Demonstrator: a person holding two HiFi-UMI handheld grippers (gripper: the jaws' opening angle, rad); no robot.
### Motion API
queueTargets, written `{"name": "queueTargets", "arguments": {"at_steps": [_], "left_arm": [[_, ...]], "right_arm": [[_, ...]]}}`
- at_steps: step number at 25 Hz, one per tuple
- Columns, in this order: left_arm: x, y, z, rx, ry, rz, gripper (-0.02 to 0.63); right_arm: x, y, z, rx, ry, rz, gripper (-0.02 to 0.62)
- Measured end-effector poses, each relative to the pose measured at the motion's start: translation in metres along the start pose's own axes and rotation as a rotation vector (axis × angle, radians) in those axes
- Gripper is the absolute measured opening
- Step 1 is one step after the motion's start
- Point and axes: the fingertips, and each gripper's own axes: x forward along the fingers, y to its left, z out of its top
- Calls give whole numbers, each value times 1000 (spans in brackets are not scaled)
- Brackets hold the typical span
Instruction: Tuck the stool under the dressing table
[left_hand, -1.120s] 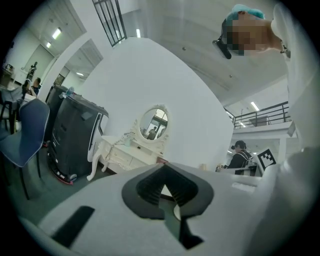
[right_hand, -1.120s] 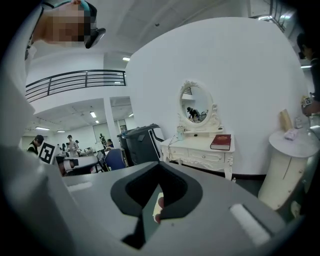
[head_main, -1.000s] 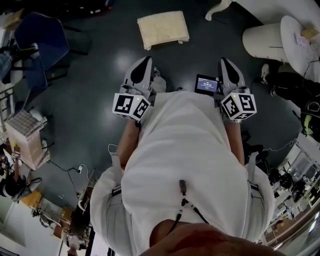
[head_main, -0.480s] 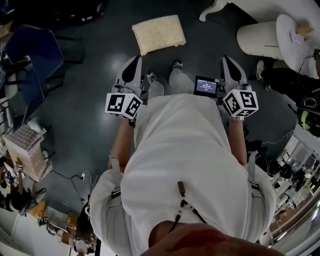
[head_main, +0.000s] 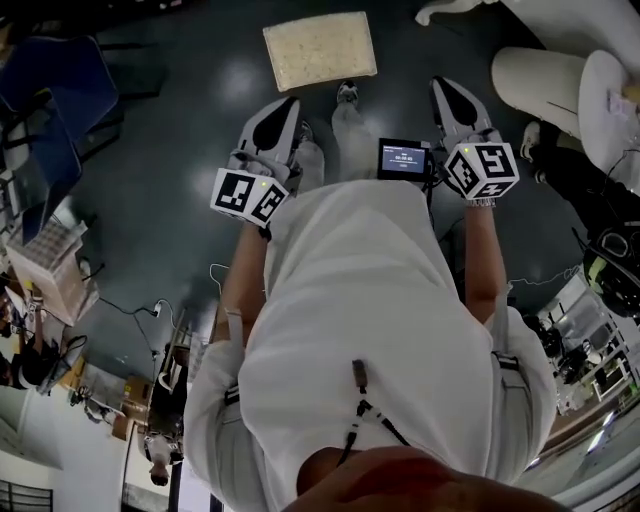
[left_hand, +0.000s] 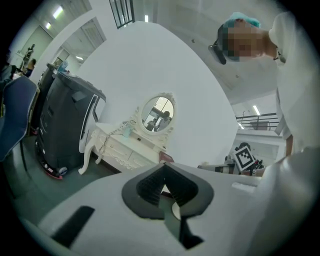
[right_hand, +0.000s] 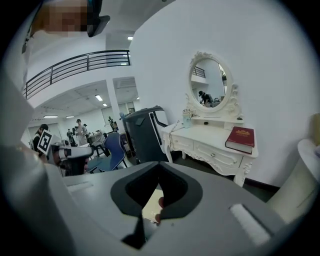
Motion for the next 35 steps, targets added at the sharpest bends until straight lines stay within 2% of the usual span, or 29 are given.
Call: {"name": "queueTargets", "arguments": {"at_steps": [3, 5, 10, 13, 16, 21, 25, 27, 30, 33, 35], "left_arm": [[24, 18, -4, -13, 22, 62, 11], [42, 30, -8, -24, 37, 98, 50], [75, 66, -22, -52, 40, 175, 87], [80, 104, -46, -103, 58, 202, 125], [91, 138, -86, -147, 124, 236, 149], [121, 200, -168, -192, 251, 246, 182], [127, 259, -256, -334, 371, 223, 225], [124, 294, -298, -385, 409, 272, 225], [117, 342, -352, -394, 460, 358, 225], [117, 382, -391, -384, 505, 386, 227], [113, 403, -413, -368, 538, 393, 232]], "right_arm": [[33, -22, 6, 13, 13, 56, 9], [53, -37, 10, 26, 19, 90, 9], [104, -69, -1, -33, 93, 158, 25], [137, -77, -16, -40, 151, 187, 58], [167, -91, -43, -16, 203, 205, 86], [225, -121, -122, 92, 314, 209, 155], [262, -136, -203, 208, 372, 144, 164], [275, -144, -254, 266, 419, 113, 170], [293, -157, -325, 317, 497, 51, 187], [321, -164, -384, 351, 546, -9, 201], [337, -160, -417, 342, 576, -19, 206]]}}
